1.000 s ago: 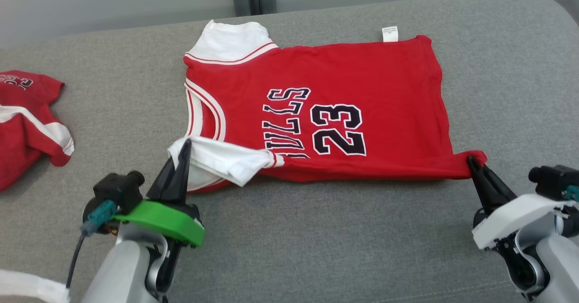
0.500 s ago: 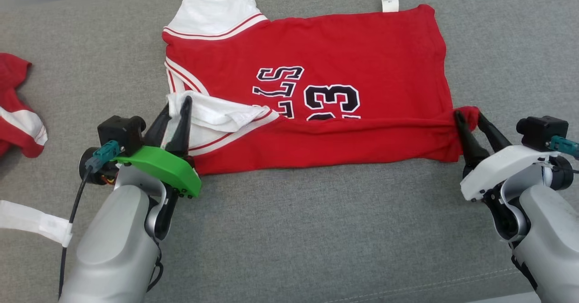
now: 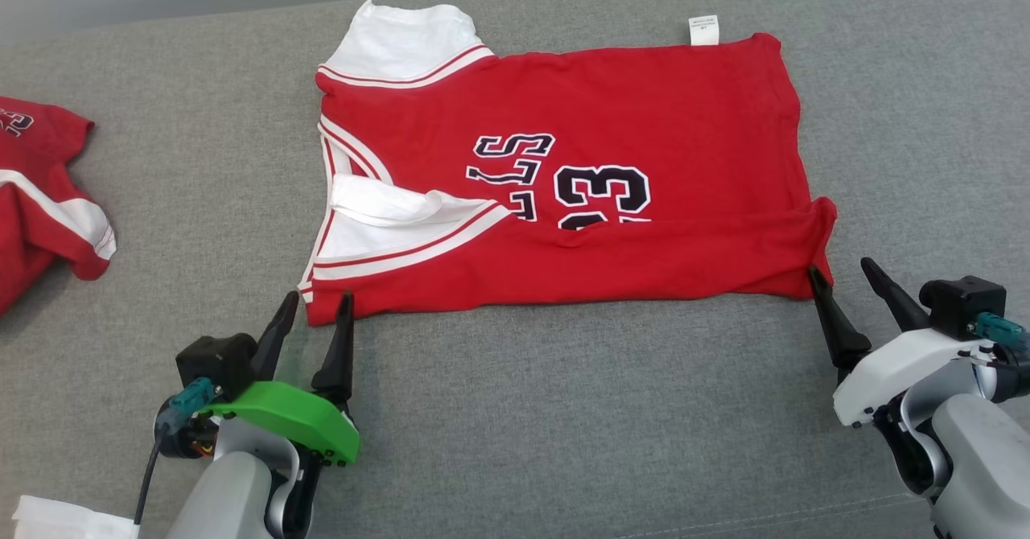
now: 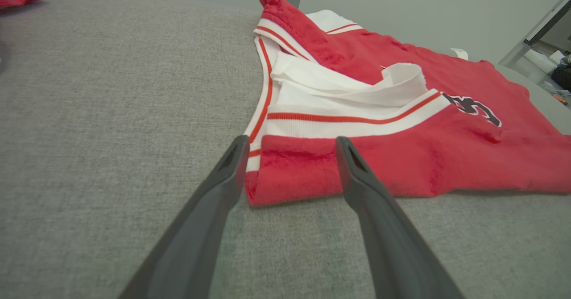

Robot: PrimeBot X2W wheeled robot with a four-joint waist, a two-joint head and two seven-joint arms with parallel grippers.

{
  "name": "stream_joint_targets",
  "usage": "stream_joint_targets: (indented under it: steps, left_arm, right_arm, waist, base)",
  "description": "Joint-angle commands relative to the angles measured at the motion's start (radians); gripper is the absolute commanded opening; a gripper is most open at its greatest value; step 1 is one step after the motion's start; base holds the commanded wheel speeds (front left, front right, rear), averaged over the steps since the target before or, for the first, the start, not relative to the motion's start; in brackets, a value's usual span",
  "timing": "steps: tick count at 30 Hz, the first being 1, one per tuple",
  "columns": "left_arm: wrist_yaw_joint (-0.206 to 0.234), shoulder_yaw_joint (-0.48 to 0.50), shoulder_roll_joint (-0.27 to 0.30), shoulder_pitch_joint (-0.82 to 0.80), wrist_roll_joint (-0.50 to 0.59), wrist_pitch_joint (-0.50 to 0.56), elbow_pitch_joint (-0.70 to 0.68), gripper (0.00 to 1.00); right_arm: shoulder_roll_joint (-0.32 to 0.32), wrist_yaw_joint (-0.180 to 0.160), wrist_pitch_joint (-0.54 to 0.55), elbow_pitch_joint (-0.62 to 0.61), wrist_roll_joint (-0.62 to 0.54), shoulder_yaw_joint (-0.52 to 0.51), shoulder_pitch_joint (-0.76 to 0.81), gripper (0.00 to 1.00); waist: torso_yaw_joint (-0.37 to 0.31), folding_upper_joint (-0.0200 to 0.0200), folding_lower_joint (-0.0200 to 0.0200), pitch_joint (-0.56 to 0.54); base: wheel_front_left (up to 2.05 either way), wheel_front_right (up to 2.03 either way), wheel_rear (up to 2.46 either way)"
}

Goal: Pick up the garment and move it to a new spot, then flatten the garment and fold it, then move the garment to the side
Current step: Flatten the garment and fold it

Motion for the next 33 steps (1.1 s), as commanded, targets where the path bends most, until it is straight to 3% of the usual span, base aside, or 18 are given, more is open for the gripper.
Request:
stream_joint_targets:
  steps: [1,12,13,14,15,16,22,33]
  left_arm:
    - [-0.003,-0.005,-0.005,0.009,0.005,-0.003,0.005,1.00]
    - [-0.003,-0.043,-0.013,-0.065,0.004,-0.003,0.126,1.00]
    - [-0.003,-0.048,-0.015,-0.077,-0.002,-0.003,0.137,0.72]
    - [-0.003,-0.051,-0.016,-0.085,-0.008,-0.001,0.146,0.31]
    - [-0.003,-0.055,-0.018,-0.092,-0.013,-0.001,0.157,0.04]
    - [-0.003,-0.057,-0.019,-0.098,-0.015,-0.001,0.165,0.00]
    - [-0.002,-0.028,-0.022,-0.116,-0.031,-0.002,0.149,0.00]
    - [-0.001,0.055,-0.038,0.095,0.009,-0.002,-0.038,0.00]
  right_arm:
    - [0.012,-0.001,-0.004,0.014,-0.006,-0.003,-0.001,1.00]
    - [0.054,-0.001,0.003,0.142,-0.039,0.032,-0.084,1.00]
    - [0.060,-0.001,0.004,0.153,-0.031,0.036,-0.090,0.83]
    - [0.063,-0.001,0.005,0.161,-0.027,0.040,-0.095,0.35]
    - [0.068,-0.001,0.004,0.170,-0.023,0.045,-0.101,0.00]
    - [0.071,-0.001,0.003,0.175,-0.019,0.046,-0.106,0.00]
    - [0.072,-0.001,-0.009,0.172,-0.003,0.051,-0.125,0.00]
    - [0.038,-0.001,-0.009,0.000,-0.027,-0.024,0.053,0.00]
  waist:
    - [0.004,0.0000,0.0000,0.003]
    - [0.013,0.0000,0.0000,0.030]
    - [0.013,0.0000,0.0000,0.033]
    - [0.012,0.0000,0.0000,0.035]
    - [0.012,0.0000,0.0000,0.036]
    - [0.013,0.0000,0.0000,0.037]
    - [0.024,0.0000,0.0000,0.017]
    - [0.068,0.0000,0.0000,-0.111]
  base:
    - [0.00,0.00,0.00]
    - [0.00,0.00,0.00]
    - [0.00,0.00,0.00]
    - [0.00,0.00,0.00]
    - [0.00,0.00,0.00]
    - [0.00,0.00,0.00]
    - [0.00,0.00,0.00]
    - [0.00,0.00,0.00]
